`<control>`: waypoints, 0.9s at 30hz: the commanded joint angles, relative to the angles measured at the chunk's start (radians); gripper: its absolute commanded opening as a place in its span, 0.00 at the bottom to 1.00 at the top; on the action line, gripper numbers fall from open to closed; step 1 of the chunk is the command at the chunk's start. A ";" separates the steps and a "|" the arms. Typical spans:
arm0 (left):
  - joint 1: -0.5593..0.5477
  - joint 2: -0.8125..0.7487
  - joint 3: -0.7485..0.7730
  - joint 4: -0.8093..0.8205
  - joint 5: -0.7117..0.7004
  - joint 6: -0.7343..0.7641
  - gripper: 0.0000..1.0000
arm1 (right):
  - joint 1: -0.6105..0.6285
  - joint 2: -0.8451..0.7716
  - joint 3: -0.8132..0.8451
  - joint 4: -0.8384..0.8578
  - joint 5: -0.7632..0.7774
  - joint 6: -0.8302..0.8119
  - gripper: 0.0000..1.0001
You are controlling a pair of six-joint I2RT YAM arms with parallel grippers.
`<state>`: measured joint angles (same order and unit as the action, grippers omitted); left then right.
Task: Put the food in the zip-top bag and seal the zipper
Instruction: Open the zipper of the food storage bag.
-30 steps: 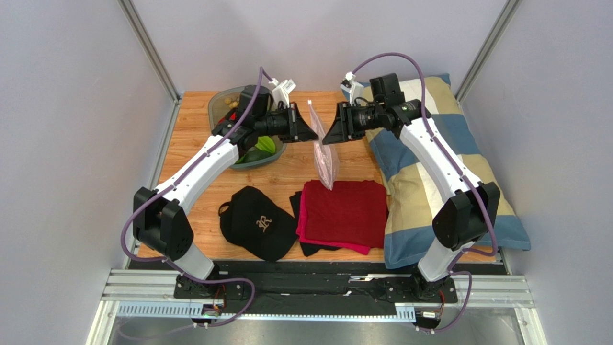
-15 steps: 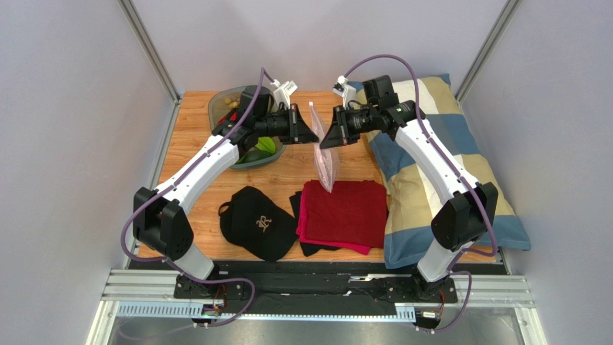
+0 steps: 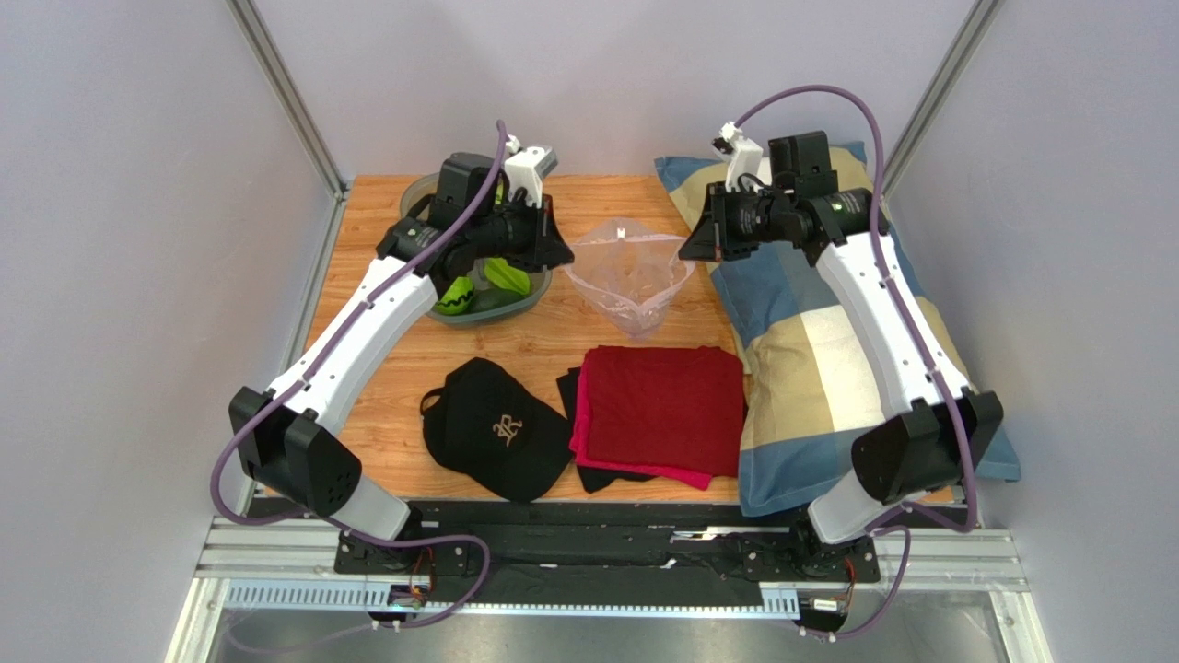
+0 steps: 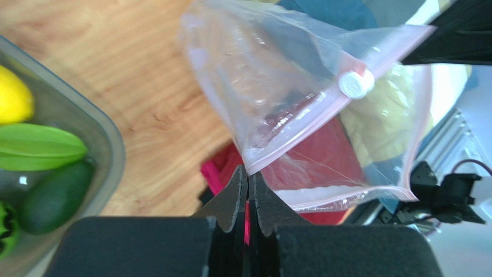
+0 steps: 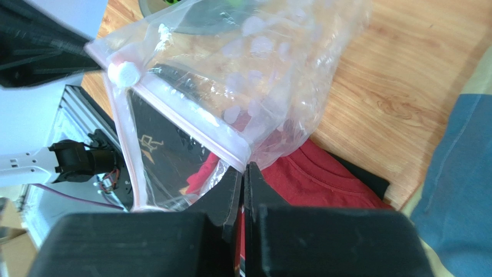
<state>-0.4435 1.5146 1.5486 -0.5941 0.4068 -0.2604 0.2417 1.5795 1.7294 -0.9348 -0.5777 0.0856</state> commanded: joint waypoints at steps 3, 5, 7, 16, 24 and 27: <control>0.017 0.082 0.140 -0.114 -0.090 0.106 0.05 | 0.007 -0.115 0.059 0.011 0.113 0.009 0.00; 0.012 0.143 0.174 -0.112 -0.040 0.079 0.09 | 0.018 -0.115 0.032 0.025 0.124 0.016 0.00; 0.003 0.180 0.189 -0.105 0.009 0.069 0.15 | 0.033 -0.099 -0.004 0.034 0.144 0.026 0.00; 0.035 0.311 0.232 -0.102 0.092 0.082 0.27 | 0.053 0.046 -0.030 0.093 0.188 0.077 0.00; 0.205 0.174 0.156 -0.111 0.202 0.165 0.99 | 0.053 0.126 -0.067 0.165 0.141 0.167 0.00; 0.293 0.124 0.130 -0.133 0.169 0.231 0.99 | 0.053 0.131 -0.085 0.197 0.130 0.192 0.00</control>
<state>-0.2306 1.7618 1.6943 -0.7219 0.5694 -0.1249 0.2935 1.7092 1.6573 -0.8307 -0.4259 0.2192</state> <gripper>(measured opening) 0.989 0.010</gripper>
